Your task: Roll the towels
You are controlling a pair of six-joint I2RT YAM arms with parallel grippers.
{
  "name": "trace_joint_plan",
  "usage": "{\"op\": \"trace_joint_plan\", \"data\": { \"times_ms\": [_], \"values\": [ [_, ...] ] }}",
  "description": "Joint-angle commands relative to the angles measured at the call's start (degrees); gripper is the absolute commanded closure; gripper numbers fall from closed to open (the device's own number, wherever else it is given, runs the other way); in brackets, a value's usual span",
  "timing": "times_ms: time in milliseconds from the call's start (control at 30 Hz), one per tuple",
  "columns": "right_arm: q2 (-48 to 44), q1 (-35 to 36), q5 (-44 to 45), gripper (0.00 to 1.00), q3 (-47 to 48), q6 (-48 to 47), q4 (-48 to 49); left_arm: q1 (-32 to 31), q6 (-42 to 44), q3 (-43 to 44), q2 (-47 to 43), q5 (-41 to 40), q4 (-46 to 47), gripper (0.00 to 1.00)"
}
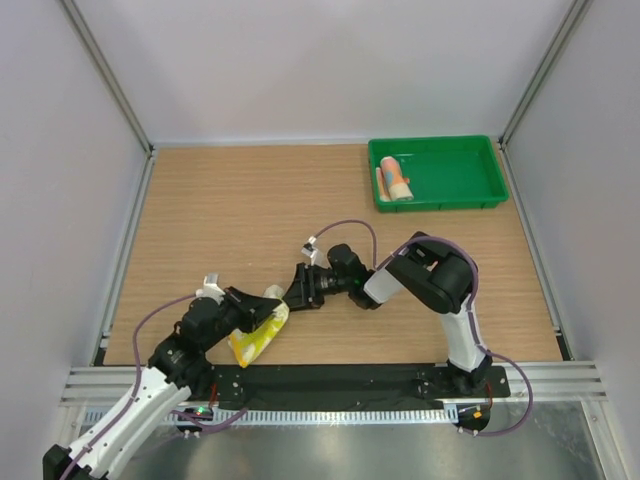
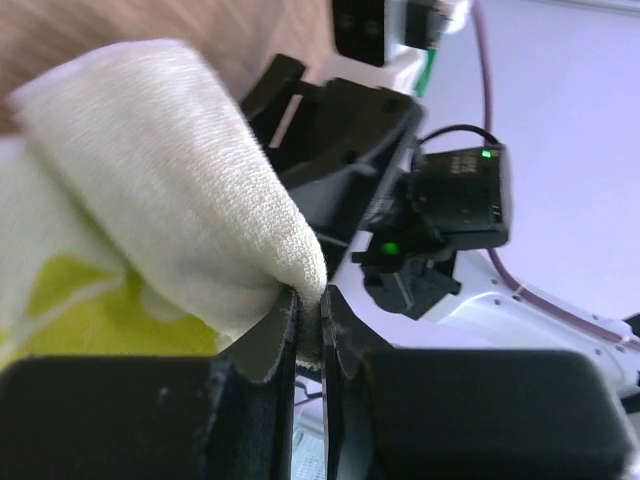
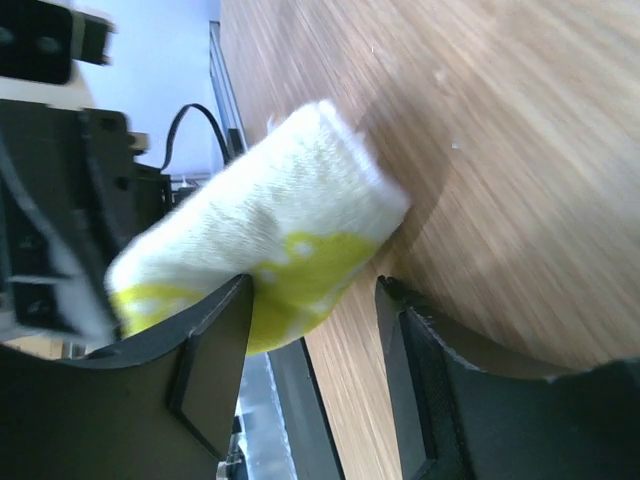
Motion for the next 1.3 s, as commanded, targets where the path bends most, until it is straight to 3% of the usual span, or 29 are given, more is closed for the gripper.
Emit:
{"op": "trace_joint_plan", "data": {
  "times_ms": [0,67,300,467,633,667,767,867,1000,1233,1267],
  "values": [
    [3.3,4.2,4.4,0.44,1.9,-6.6,-14.8,0.3,-0.6,-6.6,-3.8,-0.1,-19.2,1.0],
    [3.6,4.6,5.0,0.5,2.6,-7.0,-15.7,0.3,-0.6,-6.4,-4.1,-0.2,-19.6,1.0],
    [1.7,4.6,6.5,0.84,3.5,-8.0,-18.4,0.3,0.7,-6.5,0.3,0.9,-15.5,0.99],
    [-1.7,4.2,10.4,0.98,4.4,-10.1,-26.6,0.3,6.1,-3.8,9.7,1.1,-12.4,1.0],
    [-5.6,3.0,12.7,0.99,2.4,-11.0,-30.5,0.3,12.4,2.9,19.8,1.1,-10.2,1.0],
    [-10.3,1.7,14.6,0.99,-0.2,-11.5,-32.3,0.2,15.9,5.4,25.4,2.2,-7.1,1.0],
    [-15.6,-0.1,18.0,0.99,-3.1,-11.8,-35.0,0.1,20.4,7.6,30.1,3.5,-4.2,1.0],
    [-23.6,-2.0,25.9,0.99,-5.9,-13.4,-42.9,-0.2,29.1,14.9,39.2,4.5,-4.1,1.0],
    [-34.3,-2.2,39.8,0.92,-5.5,-14.8,-61.7,-1.5,38.8,26.2,53.2,4.8,-5.0,1.0],
    [-50.0,-6.2,61.3,0.89,-0.8,-10.7,-85.5,-11.4,55.7,55.9,77.7,-5.8,-20.7,1.0],
    [-51.0,-7.3,62.6,0.86,-0.2,-10.0,-88.1,-13.0,57.4,64.3,80.3,-8.5,-23.7,1.0]
  ]
}}
